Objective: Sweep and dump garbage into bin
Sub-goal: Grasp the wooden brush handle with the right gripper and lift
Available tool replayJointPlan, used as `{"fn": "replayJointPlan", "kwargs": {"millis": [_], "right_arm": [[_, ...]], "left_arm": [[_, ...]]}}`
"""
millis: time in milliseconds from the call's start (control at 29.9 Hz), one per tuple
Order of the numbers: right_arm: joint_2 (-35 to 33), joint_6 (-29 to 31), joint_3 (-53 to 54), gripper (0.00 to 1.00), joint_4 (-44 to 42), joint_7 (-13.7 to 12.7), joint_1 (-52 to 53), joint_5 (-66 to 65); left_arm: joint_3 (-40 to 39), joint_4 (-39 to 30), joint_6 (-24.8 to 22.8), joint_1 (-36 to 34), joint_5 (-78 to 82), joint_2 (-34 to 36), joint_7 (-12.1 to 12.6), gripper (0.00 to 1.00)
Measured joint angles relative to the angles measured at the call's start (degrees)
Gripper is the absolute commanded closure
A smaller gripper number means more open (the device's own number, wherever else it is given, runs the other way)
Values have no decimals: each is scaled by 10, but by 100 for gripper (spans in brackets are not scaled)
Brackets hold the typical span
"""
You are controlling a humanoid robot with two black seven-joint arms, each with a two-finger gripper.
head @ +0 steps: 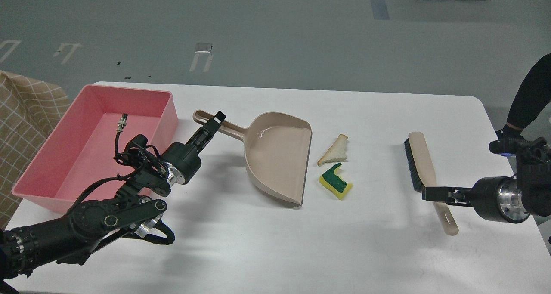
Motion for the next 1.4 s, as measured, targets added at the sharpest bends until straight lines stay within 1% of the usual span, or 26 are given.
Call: {"fn": "replayJointPlan", "kwargs": {"millis": [67, 201, 267, 334, 368, 468, 568, 669, 735, 802, 869, 903, 936, 969, 1070, 1103, 1136, 1170, 1237, 1337, 1404], "right_arm": [[0, 0, 0, 21, 0, 0, -2, 0], [0, 0, 0, 23, 1, 0, -6, 1], [0, 0, 0, 36, 1, 0, -7, 1], [0, 0, 0, 37, 1, 0, -9, 1], [0, 0, 0, 40, 1, 0, -9, 1], [0, 0, -1, 52, 1, 1, -10, 1], [0, 0, -1, 52, 0, 1, -10, 2], [0, 0, -1, 58, 0, 1, -10, 2], [0, 0, -1, 64, 0, 1, -10, 2], [0, 0, -1, 64, 0, 1, -12, 2], [1, 0, -1, 67, -1, 1, -13, 2], [1, 0, -1, 70, -1, 1, -14, 2], [2, 0, -1, 75, -2, 1, -15, 2], [4, 0, -1, 77, -3, 1, -16, 2], [7, 0, -1, 80, -3, 1, -16, 2], [8, 0, -1, 83, -3, 0, -16, 2], [8, 0, -1, 89, -3, 1, -16, 2], [8, 0, -1, 90, -3, 1, -16, 2], [9, 0, -1, 96, -2, 1, -16, 2], [9, 0, 1, 100, 0, 1, -15, 3], [9, 0, 2, 100, 0, 1, -14, 3]], "left_arm": [[0, 0, 0, 0, 0, 0, 0, 100], [0, 0, 0, 0, 0, 0, 0, 100], [0, 0, 0, 0, 0, 0, 0, 100], [0, 0, 0, 0, 0, 0, 0, 100], [0, 0, 0, 0, 0, 0, 0, 100], [0, 0, 0, -1, 0, 0, 0, 100], [0, 0, 0, -1, 0, 0, 0, 100], [0, 0, 0, -1, 0, 0, 0, 100], [0, 0, 0, -2, 0, 0, 0, 100], [0, 0, 0, -2, 0, 0, 0, 100], [0, 0, 0, -2, 0, -1, 0, 100], [0, 0, 0, -2, -1, -1, 0, 100], [0, 0, 0, -2, -1, -1, 0, 100], [0, 0, 0, -2, -1, -1, 0, 100], [0, 0, 0, -2, -1, -2, 1, 100], [0, 0, 0, -2, -1, -2, 1, 100], [0, 0, 0, -2, -1, -2, 1, 100], [0, 0, 0, -2, -1, -2, 1, 100], [0, 0, 0, -2, -1, -2, 1, 100], [0, 0, 0, -2, -1, -2, 1, 100], [0, 0, 0, -2, -1, -2, 1, 100]]}}
